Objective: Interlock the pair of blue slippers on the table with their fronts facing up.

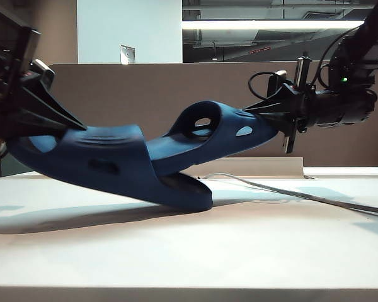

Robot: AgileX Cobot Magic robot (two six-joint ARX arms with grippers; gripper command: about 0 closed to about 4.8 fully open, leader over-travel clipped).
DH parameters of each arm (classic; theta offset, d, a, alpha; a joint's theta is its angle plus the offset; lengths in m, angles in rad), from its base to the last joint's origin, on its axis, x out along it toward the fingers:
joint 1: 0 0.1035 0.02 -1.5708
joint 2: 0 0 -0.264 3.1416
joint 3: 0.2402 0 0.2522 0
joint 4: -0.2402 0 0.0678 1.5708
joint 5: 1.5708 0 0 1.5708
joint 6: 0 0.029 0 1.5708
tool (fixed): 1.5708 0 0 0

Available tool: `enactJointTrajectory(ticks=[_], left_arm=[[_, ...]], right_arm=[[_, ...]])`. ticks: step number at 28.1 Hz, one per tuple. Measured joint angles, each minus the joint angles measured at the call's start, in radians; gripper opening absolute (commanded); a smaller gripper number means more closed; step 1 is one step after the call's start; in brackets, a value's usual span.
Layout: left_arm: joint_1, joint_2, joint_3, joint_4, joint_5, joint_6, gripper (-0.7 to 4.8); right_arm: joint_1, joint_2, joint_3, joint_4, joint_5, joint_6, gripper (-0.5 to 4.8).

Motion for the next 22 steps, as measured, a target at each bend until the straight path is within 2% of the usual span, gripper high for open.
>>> enactJointTrajectory(ticks=[9, 22], left_arm=[[-0.019, 0.0, -0.001, 0.072, -0.055, -0.082, -0.06], [-0.02, 0.0, -0.009, 0.08, -0.101, -0.076, -0.06]], right_arm=[[0.019, 0.026, -0.026, 0.01, 0.007, -0.02, 0.08], [0.025, 0.082, -0.031, 0.009, 0.031, -0.02, 0.06]])
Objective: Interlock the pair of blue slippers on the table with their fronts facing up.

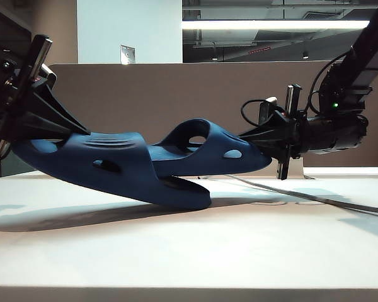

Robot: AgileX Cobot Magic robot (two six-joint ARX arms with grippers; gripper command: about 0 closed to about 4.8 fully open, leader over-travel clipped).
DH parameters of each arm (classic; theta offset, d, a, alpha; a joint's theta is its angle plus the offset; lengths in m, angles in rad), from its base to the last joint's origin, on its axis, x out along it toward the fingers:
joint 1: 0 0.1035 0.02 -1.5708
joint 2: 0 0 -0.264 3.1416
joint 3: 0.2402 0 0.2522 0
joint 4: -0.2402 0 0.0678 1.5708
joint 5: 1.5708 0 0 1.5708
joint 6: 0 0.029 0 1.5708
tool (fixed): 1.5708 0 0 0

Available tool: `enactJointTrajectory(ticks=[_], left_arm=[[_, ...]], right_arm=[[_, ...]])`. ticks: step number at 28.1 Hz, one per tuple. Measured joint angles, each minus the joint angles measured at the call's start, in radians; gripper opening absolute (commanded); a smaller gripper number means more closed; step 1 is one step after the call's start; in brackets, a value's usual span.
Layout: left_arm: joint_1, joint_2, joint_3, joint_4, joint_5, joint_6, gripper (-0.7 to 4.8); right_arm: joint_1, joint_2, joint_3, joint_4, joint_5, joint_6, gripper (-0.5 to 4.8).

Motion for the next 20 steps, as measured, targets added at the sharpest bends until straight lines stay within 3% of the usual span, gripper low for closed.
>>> enactJointTrajectory(ticks=[15, 20], left_arm=[[0.0, 0.086, 0.0, 0.014, -0.035, 0.019, -0.06], [0.0, 0.09, 0.0, 0.016, -0.042, 0.037, -0.06]], right_arm=[[0.06, 0.003, 0.0, 0.031, 0.142, 0.016, -0.01], [0.087, 0.003, 0.001, 0.091, 0.196, 0.078, -0.01]])
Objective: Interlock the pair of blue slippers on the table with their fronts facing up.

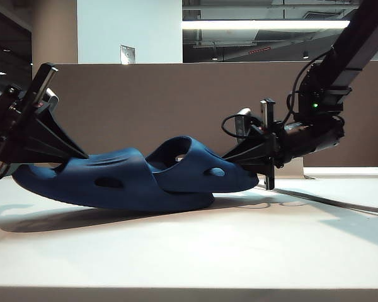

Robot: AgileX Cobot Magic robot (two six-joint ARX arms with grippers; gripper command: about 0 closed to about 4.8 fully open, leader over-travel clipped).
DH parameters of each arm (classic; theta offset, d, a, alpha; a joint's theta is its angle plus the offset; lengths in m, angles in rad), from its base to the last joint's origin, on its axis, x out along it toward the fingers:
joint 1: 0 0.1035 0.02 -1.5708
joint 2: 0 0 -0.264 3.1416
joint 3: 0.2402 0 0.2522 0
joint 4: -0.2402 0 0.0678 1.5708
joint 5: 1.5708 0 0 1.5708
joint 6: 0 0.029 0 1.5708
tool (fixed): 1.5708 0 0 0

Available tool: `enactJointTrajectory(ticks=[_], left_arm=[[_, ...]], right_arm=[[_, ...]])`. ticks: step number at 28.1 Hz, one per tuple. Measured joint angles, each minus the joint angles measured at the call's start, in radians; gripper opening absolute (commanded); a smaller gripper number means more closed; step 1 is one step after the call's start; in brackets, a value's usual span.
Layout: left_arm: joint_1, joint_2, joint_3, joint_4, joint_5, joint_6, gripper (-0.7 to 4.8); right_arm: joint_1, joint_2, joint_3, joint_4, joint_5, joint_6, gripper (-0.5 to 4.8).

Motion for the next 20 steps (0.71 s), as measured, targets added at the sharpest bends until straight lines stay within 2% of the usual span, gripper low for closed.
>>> enactJointTrajectory(ticks=[10, 20], left_arm=[[0.0, 0.0, 0.0, 0.001, -0.006, 0.018, -0.06], [0.001, 0.0, 0.0, -0.021, -0.032, 0.048, -0.06]], right_arm=[[0.038, -0.005, 0.003, 0.15, 0.07, 0.178, -0.01], [0.064, -0.007, 0.005, 0.18, 0.084, 0.198, -0.01]])
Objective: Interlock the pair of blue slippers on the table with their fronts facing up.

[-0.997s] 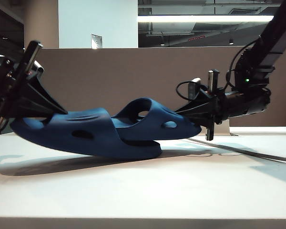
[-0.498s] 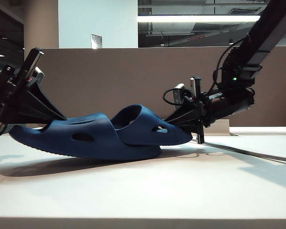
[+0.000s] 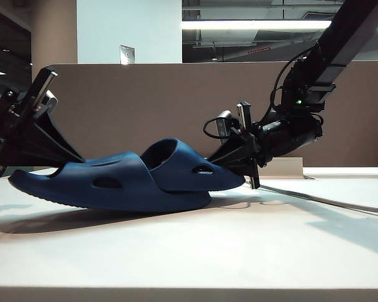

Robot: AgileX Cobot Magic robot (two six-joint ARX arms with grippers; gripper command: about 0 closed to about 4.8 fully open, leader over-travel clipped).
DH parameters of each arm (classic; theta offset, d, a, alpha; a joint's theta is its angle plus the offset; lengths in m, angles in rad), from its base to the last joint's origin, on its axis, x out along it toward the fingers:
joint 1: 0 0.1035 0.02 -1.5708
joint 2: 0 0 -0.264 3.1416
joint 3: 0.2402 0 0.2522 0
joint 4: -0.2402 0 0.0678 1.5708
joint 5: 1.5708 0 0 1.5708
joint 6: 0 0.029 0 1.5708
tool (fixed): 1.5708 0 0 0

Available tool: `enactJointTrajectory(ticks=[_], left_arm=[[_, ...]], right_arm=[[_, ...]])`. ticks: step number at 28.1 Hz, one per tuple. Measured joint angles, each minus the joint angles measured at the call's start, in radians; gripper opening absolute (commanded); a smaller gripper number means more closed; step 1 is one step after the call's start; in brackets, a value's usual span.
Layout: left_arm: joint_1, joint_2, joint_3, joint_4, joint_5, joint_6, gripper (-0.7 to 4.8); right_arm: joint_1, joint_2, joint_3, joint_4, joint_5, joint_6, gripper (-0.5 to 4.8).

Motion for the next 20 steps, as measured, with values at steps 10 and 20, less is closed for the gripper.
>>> enactJointTrajectory(ticks=[10, 20], left_arm=[[0.0, 0.0, 0.0, -0.012, -0.009, 0.015, -0.06], [0.002, 0.0, 0.0, -0.027, -0.019, 0.015, -0.06]], right_arm=[[0.014, 0.0, 0.002, 0.005, 0.0, 0.026, -0.01], [0.042, -0.004, 0.003, 0.014, 0.017, 0.026, -0.01]])
